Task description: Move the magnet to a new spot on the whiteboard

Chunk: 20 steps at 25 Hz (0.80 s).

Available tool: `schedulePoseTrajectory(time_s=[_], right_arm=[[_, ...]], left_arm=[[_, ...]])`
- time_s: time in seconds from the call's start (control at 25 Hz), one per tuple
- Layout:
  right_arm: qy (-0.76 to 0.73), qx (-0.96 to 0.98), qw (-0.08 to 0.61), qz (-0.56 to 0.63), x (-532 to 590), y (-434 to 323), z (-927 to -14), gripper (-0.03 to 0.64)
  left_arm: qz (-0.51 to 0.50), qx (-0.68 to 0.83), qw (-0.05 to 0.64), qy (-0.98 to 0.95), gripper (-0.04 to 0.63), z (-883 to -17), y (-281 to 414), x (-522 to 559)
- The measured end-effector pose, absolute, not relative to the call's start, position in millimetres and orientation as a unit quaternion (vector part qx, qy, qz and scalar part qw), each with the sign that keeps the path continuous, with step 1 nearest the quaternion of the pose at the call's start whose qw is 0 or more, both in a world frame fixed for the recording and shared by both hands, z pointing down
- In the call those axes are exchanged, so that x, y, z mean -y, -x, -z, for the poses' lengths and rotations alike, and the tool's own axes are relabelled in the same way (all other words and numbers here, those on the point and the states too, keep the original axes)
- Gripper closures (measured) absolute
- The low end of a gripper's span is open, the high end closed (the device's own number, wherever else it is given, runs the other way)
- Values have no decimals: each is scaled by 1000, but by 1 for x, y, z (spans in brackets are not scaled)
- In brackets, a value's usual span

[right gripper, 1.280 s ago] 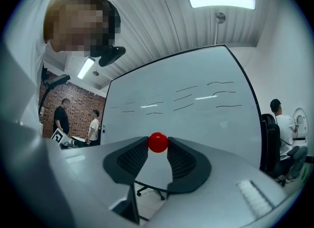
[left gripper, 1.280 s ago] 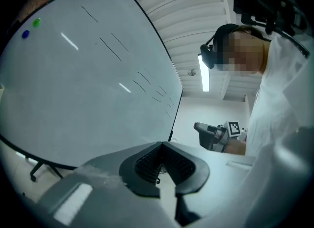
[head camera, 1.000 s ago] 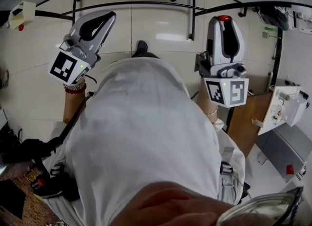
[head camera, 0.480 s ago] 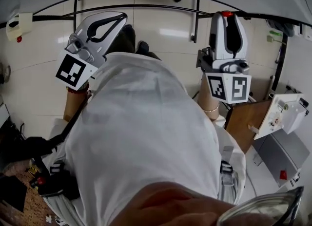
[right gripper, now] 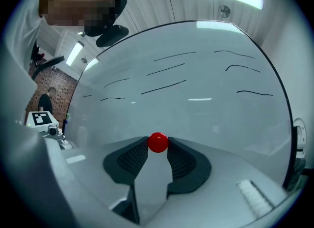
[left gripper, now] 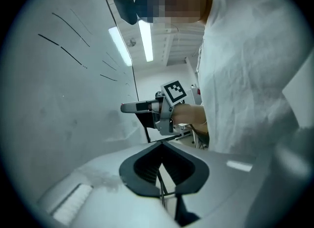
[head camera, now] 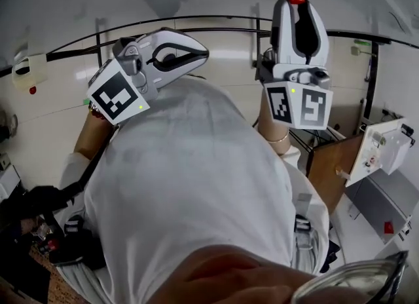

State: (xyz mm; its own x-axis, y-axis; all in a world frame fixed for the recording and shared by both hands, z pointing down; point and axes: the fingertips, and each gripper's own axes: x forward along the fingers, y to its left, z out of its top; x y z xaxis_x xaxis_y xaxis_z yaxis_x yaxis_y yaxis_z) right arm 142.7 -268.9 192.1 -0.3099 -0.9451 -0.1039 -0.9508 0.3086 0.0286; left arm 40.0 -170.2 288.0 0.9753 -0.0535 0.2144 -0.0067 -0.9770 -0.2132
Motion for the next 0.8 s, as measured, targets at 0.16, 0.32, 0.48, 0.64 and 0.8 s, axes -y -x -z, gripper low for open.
schedulePoseTrajectory(time_s=[0.16,0.32,0.48,0.64,0.8], right_arm=[[609,-790,20,-61,281,-130,-191,491],[623,-778,14,-76,292,-122,-188,491],[632,-771,21,-72,293,-135,-184,489],[642,-762,21,-80,291,-147,-181,489],[632,-770,19,-87,290,-149,-174,479]], left_arm=[[111,23,117,987,589,-294,-32,176],[100,34,107,989,589,-295,-26,187],[92,50,105,989,589,-290,-37,187],[95,55,93,990,589,-286,-44,190],[90,81,95,988,589,-285,-50,188]])
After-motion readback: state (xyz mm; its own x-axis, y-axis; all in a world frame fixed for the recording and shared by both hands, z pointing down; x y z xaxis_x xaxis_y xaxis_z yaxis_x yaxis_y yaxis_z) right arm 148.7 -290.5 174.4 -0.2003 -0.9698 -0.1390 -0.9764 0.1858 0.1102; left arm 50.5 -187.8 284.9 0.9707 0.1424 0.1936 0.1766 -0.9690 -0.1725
